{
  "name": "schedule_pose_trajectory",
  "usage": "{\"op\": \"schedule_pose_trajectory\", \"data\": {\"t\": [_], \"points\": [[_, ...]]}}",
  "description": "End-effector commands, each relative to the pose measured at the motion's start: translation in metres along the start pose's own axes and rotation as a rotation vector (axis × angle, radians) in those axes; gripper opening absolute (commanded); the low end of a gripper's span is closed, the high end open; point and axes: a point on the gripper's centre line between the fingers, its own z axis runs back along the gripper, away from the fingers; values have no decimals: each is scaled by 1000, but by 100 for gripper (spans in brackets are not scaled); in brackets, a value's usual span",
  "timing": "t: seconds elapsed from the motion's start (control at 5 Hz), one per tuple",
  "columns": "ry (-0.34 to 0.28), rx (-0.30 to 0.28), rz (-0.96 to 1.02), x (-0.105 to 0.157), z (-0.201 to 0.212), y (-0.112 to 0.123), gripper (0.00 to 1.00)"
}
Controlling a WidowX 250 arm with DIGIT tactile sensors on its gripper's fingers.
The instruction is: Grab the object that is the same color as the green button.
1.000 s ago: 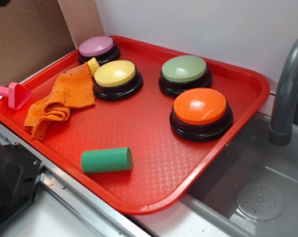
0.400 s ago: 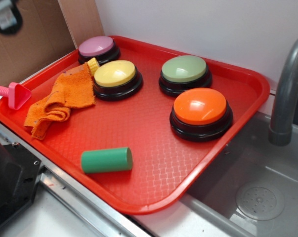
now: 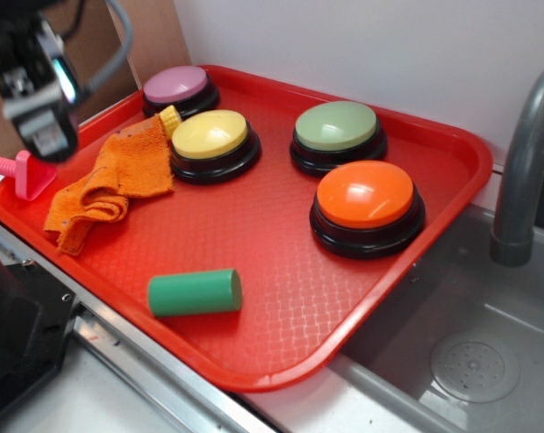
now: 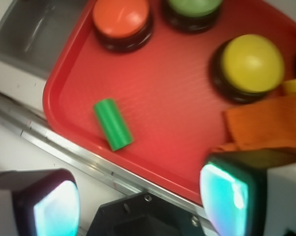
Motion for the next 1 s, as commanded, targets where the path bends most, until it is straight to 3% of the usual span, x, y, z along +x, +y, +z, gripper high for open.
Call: {"op": "schedule_pose_trajectory", "data": {"t": [0.0,0.4,0.8], "points": [[38,-33,-74,4,-80,-12,100],[46,-4,12,15,-115,-3,100],[46,-33,87,16,-127,2,100]]}}
